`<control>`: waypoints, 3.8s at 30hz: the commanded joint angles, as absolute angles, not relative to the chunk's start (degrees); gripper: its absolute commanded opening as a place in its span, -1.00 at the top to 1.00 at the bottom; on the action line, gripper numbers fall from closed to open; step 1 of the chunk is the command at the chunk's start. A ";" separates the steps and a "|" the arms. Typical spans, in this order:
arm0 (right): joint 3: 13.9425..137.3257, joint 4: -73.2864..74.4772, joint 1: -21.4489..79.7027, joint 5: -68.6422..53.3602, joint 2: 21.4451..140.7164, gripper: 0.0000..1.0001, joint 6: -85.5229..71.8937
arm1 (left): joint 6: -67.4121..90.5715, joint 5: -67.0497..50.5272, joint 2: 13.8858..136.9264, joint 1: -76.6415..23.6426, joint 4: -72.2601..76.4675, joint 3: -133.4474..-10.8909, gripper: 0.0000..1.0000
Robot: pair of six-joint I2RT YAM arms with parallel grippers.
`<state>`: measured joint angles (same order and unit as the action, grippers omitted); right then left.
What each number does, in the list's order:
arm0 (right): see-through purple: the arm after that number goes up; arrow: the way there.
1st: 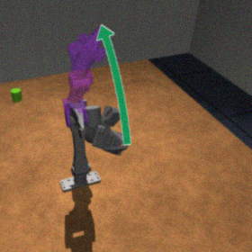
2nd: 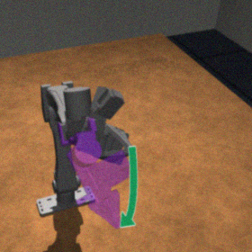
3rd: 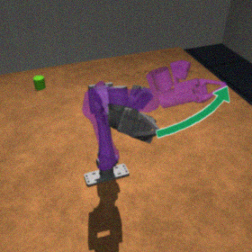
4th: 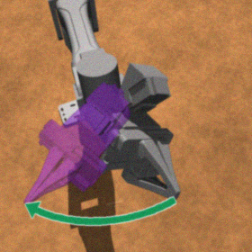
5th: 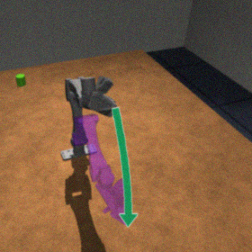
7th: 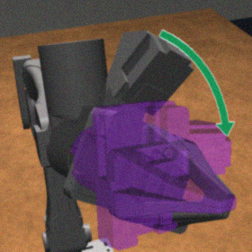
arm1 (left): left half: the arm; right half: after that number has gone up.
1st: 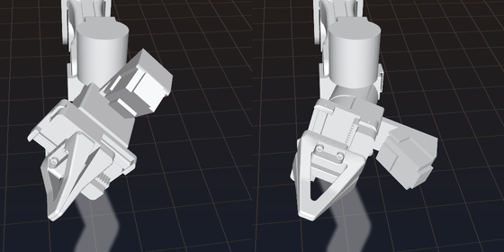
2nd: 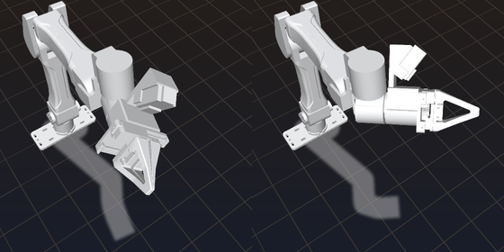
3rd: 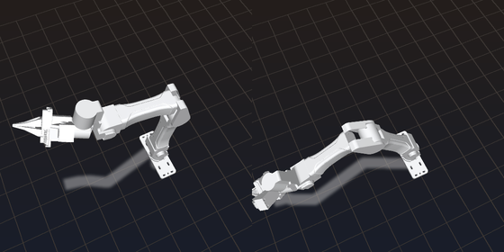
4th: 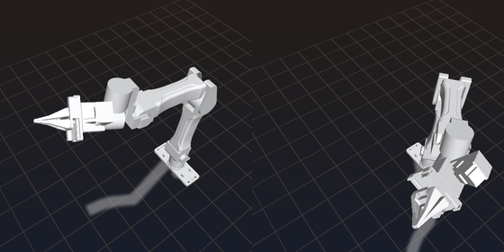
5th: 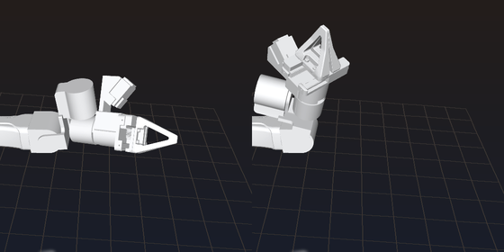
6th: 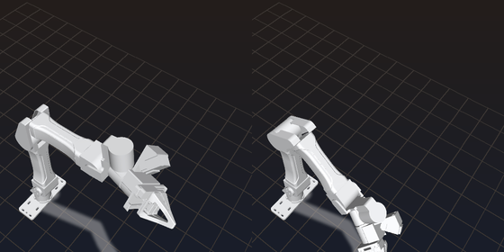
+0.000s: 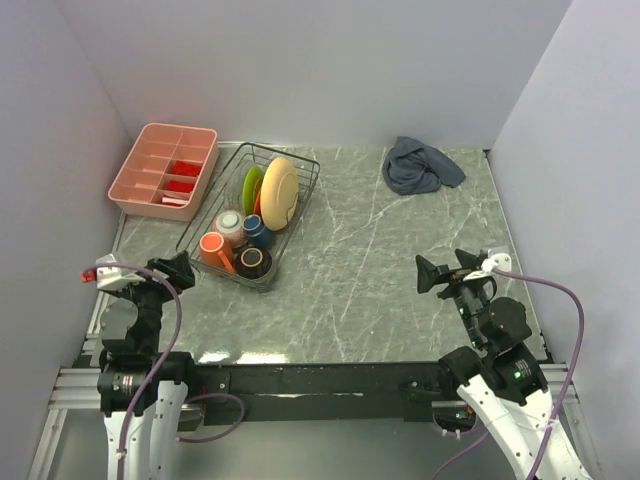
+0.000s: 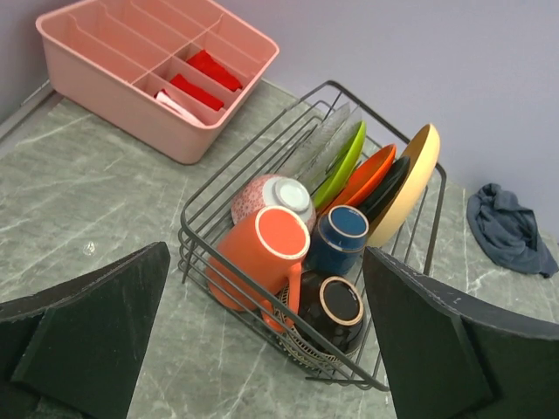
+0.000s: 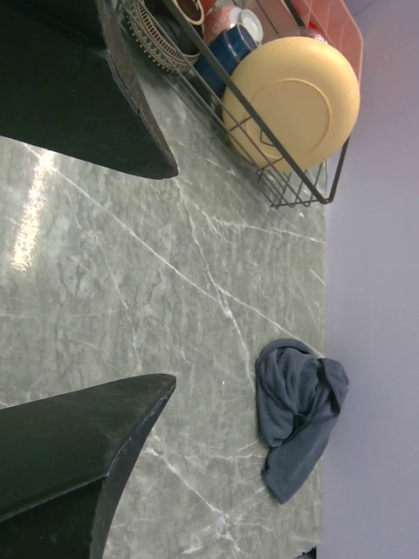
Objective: Unload the mixed dishes from the dish rack
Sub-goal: Pick up the plate from the dish rack.
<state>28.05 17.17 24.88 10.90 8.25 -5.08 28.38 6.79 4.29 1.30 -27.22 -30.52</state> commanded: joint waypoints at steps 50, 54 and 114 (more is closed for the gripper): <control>37.53 19.07 28.30 -6.60 29.70 -1.00 -17.31 | 23.91 -39.02 96.67 -8.44 -4.66 -80.06 -0.66; 38.14 20.21 28.30 -7.47 31.73 -1.00 -17.05 | 23.82 -40.86 99.49 -8.52 -6.94 -82.61 -0.45; 36.47 16.52 28.39 -8.44 33.66 -1.00 -21.71 | 47.28 -67.50 102.48 -9.05 7.20 -85.17 0.98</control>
<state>36.05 19.66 27.99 -7.25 33.28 -21.41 42.89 -61.84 106.30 -7.75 2.83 -84.77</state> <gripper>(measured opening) 0.999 0.101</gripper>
